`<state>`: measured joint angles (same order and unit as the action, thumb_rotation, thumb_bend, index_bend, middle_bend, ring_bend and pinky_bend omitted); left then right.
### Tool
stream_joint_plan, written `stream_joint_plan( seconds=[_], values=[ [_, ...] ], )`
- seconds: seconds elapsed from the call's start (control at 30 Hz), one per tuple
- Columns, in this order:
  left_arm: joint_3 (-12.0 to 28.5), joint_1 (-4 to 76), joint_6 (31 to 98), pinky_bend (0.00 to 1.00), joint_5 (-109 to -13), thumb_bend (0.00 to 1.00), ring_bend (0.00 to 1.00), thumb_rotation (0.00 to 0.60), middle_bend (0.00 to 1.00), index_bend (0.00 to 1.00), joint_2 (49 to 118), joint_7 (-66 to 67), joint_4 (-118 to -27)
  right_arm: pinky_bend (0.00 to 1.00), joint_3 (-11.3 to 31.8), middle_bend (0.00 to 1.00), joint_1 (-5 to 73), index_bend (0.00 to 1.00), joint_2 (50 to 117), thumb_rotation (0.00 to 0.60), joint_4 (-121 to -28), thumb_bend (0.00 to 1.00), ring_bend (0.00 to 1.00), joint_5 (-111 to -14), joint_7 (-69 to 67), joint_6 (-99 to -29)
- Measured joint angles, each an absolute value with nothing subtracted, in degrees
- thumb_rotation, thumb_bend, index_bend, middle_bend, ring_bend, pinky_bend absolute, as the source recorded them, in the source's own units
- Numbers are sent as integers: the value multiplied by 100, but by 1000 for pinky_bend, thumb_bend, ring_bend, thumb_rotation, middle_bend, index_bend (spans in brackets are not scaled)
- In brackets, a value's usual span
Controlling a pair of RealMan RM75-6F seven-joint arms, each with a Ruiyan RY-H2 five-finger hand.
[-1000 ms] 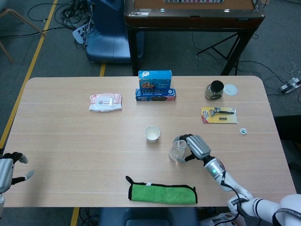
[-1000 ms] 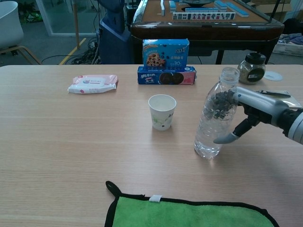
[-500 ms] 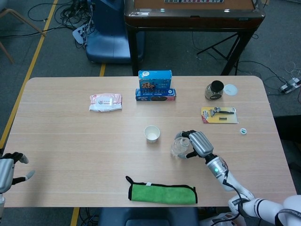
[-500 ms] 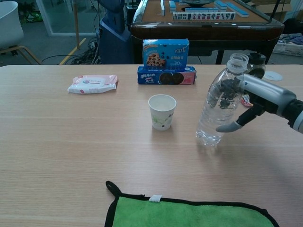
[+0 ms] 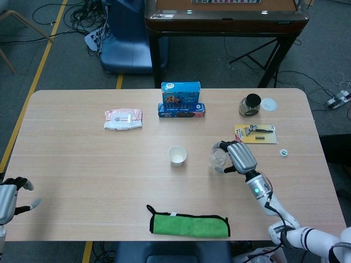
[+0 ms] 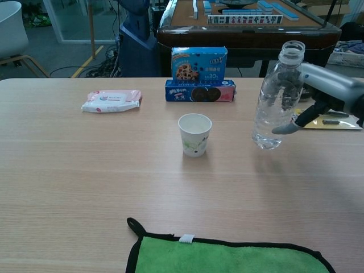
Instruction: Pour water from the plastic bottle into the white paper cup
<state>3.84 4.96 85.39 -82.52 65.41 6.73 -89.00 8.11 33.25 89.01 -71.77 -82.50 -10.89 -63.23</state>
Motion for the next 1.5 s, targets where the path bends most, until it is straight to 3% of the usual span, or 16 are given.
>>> stream_joint_plan(
  seconds=[0.77,1.5],
  values=[
    [435,482,8591,664,-8218,35,464,600,532,563,6483,600,-8923,481,1328,575,4241,587,9078,600,-6551,165,500,-6910,1637,-5116],
    [469,474,8612,664,-8212,35,464,600,532,564,6400,431,-8984,481,1289,579,5090,594,9471,600,-6156,167,507,-6079,3754,-4609]
  ],
)
